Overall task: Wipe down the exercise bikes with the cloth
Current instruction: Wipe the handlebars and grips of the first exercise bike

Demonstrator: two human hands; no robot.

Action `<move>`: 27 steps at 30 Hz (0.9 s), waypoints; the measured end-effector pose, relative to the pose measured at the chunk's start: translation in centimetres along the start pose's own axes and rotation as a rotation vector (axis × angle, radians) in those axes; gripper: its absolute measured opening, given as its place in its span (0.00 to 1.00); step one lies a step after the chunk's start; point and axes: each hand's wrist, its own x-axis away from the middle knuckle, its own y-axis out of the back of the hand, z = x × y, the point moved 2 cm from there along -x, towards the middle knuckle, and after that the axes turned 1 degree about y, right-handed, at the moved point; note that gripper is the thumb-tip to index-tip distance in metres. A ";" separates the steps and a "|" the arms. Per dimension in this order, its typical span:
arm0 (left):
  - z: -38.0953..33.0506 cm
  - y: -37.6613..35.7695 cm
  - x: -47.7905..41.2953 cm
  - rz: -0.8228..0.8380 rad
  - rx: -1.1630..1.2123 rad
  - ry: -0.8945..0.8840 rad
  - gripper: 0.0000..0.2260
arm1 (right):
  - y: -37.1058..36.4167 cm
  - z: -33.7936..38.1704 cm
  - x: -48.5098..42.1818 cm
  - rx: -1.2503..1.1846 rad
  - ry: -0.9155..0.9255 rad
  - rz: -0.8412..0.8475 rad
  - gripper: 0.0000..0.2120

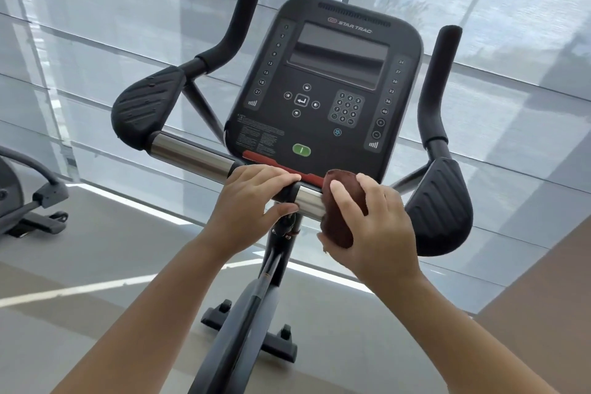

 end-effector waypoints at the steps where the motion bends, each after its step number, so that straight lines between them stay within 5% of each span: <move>1: 0.0 0.0 0.0 0.005 0.000 -0.001 0.18 | 0.2 -0.6 -1.3 -0.148 -0.030 0.119 0.29; 3: 0.0 0.1 -0.1 -0.004 0.003 0.005 0.18 | 0.6 -1.9 -3.8 -0.441 -0.134 0.472 0.29; 5: -0.3 0.1 0.0 -0.026 0.014 0.006 0.18 | 0.5 -2.2 -4.1 -0.511 -0.155 0.539 0.28; 9: -0.5 -0.1 0.1 -0.064 0.011 0.006 0.18 | -0.9 0.7 -0.4 -0.046 -0.076 -0.021 0.27; 12: -0.5 -0.2 0.1 -0.069 -0.002 -0.005 0.18 | -1.4 1.5 0.3 0.077 -0.064 -0.139 0.24; 14: -0.5 -0.1 0.0 -0.052 -0.016 -0.009 0.19 | -0.8 0.7 -1.3 -0.092 -0.039 -0.013 0.27; 17: -0.5 0.1 0.1 -0.033 -0.038 -0.031 0.19 | 0.0 -1.0 -4.4 -0.452 -0.121 0.475 0.29; 18: -0.4 0.2 0.1 -0.025 -0.046 -0.049 0.18 | 0.0 -1.0 -4.8 -0.490 -0.126 0.519 0.29; 23: 1.8 1.4 0.1 -0.037 -0.123 -0.050 0.17 | -1.9 2.7 -1.8 -0.009 -0.059 -0.072 0.26; 27: 3.2 2.1 0.1 -0.033 -0.124 -0.032 0.18 | -2.1 3.5 -2.3 0.004 -0.054 -0.132 0.25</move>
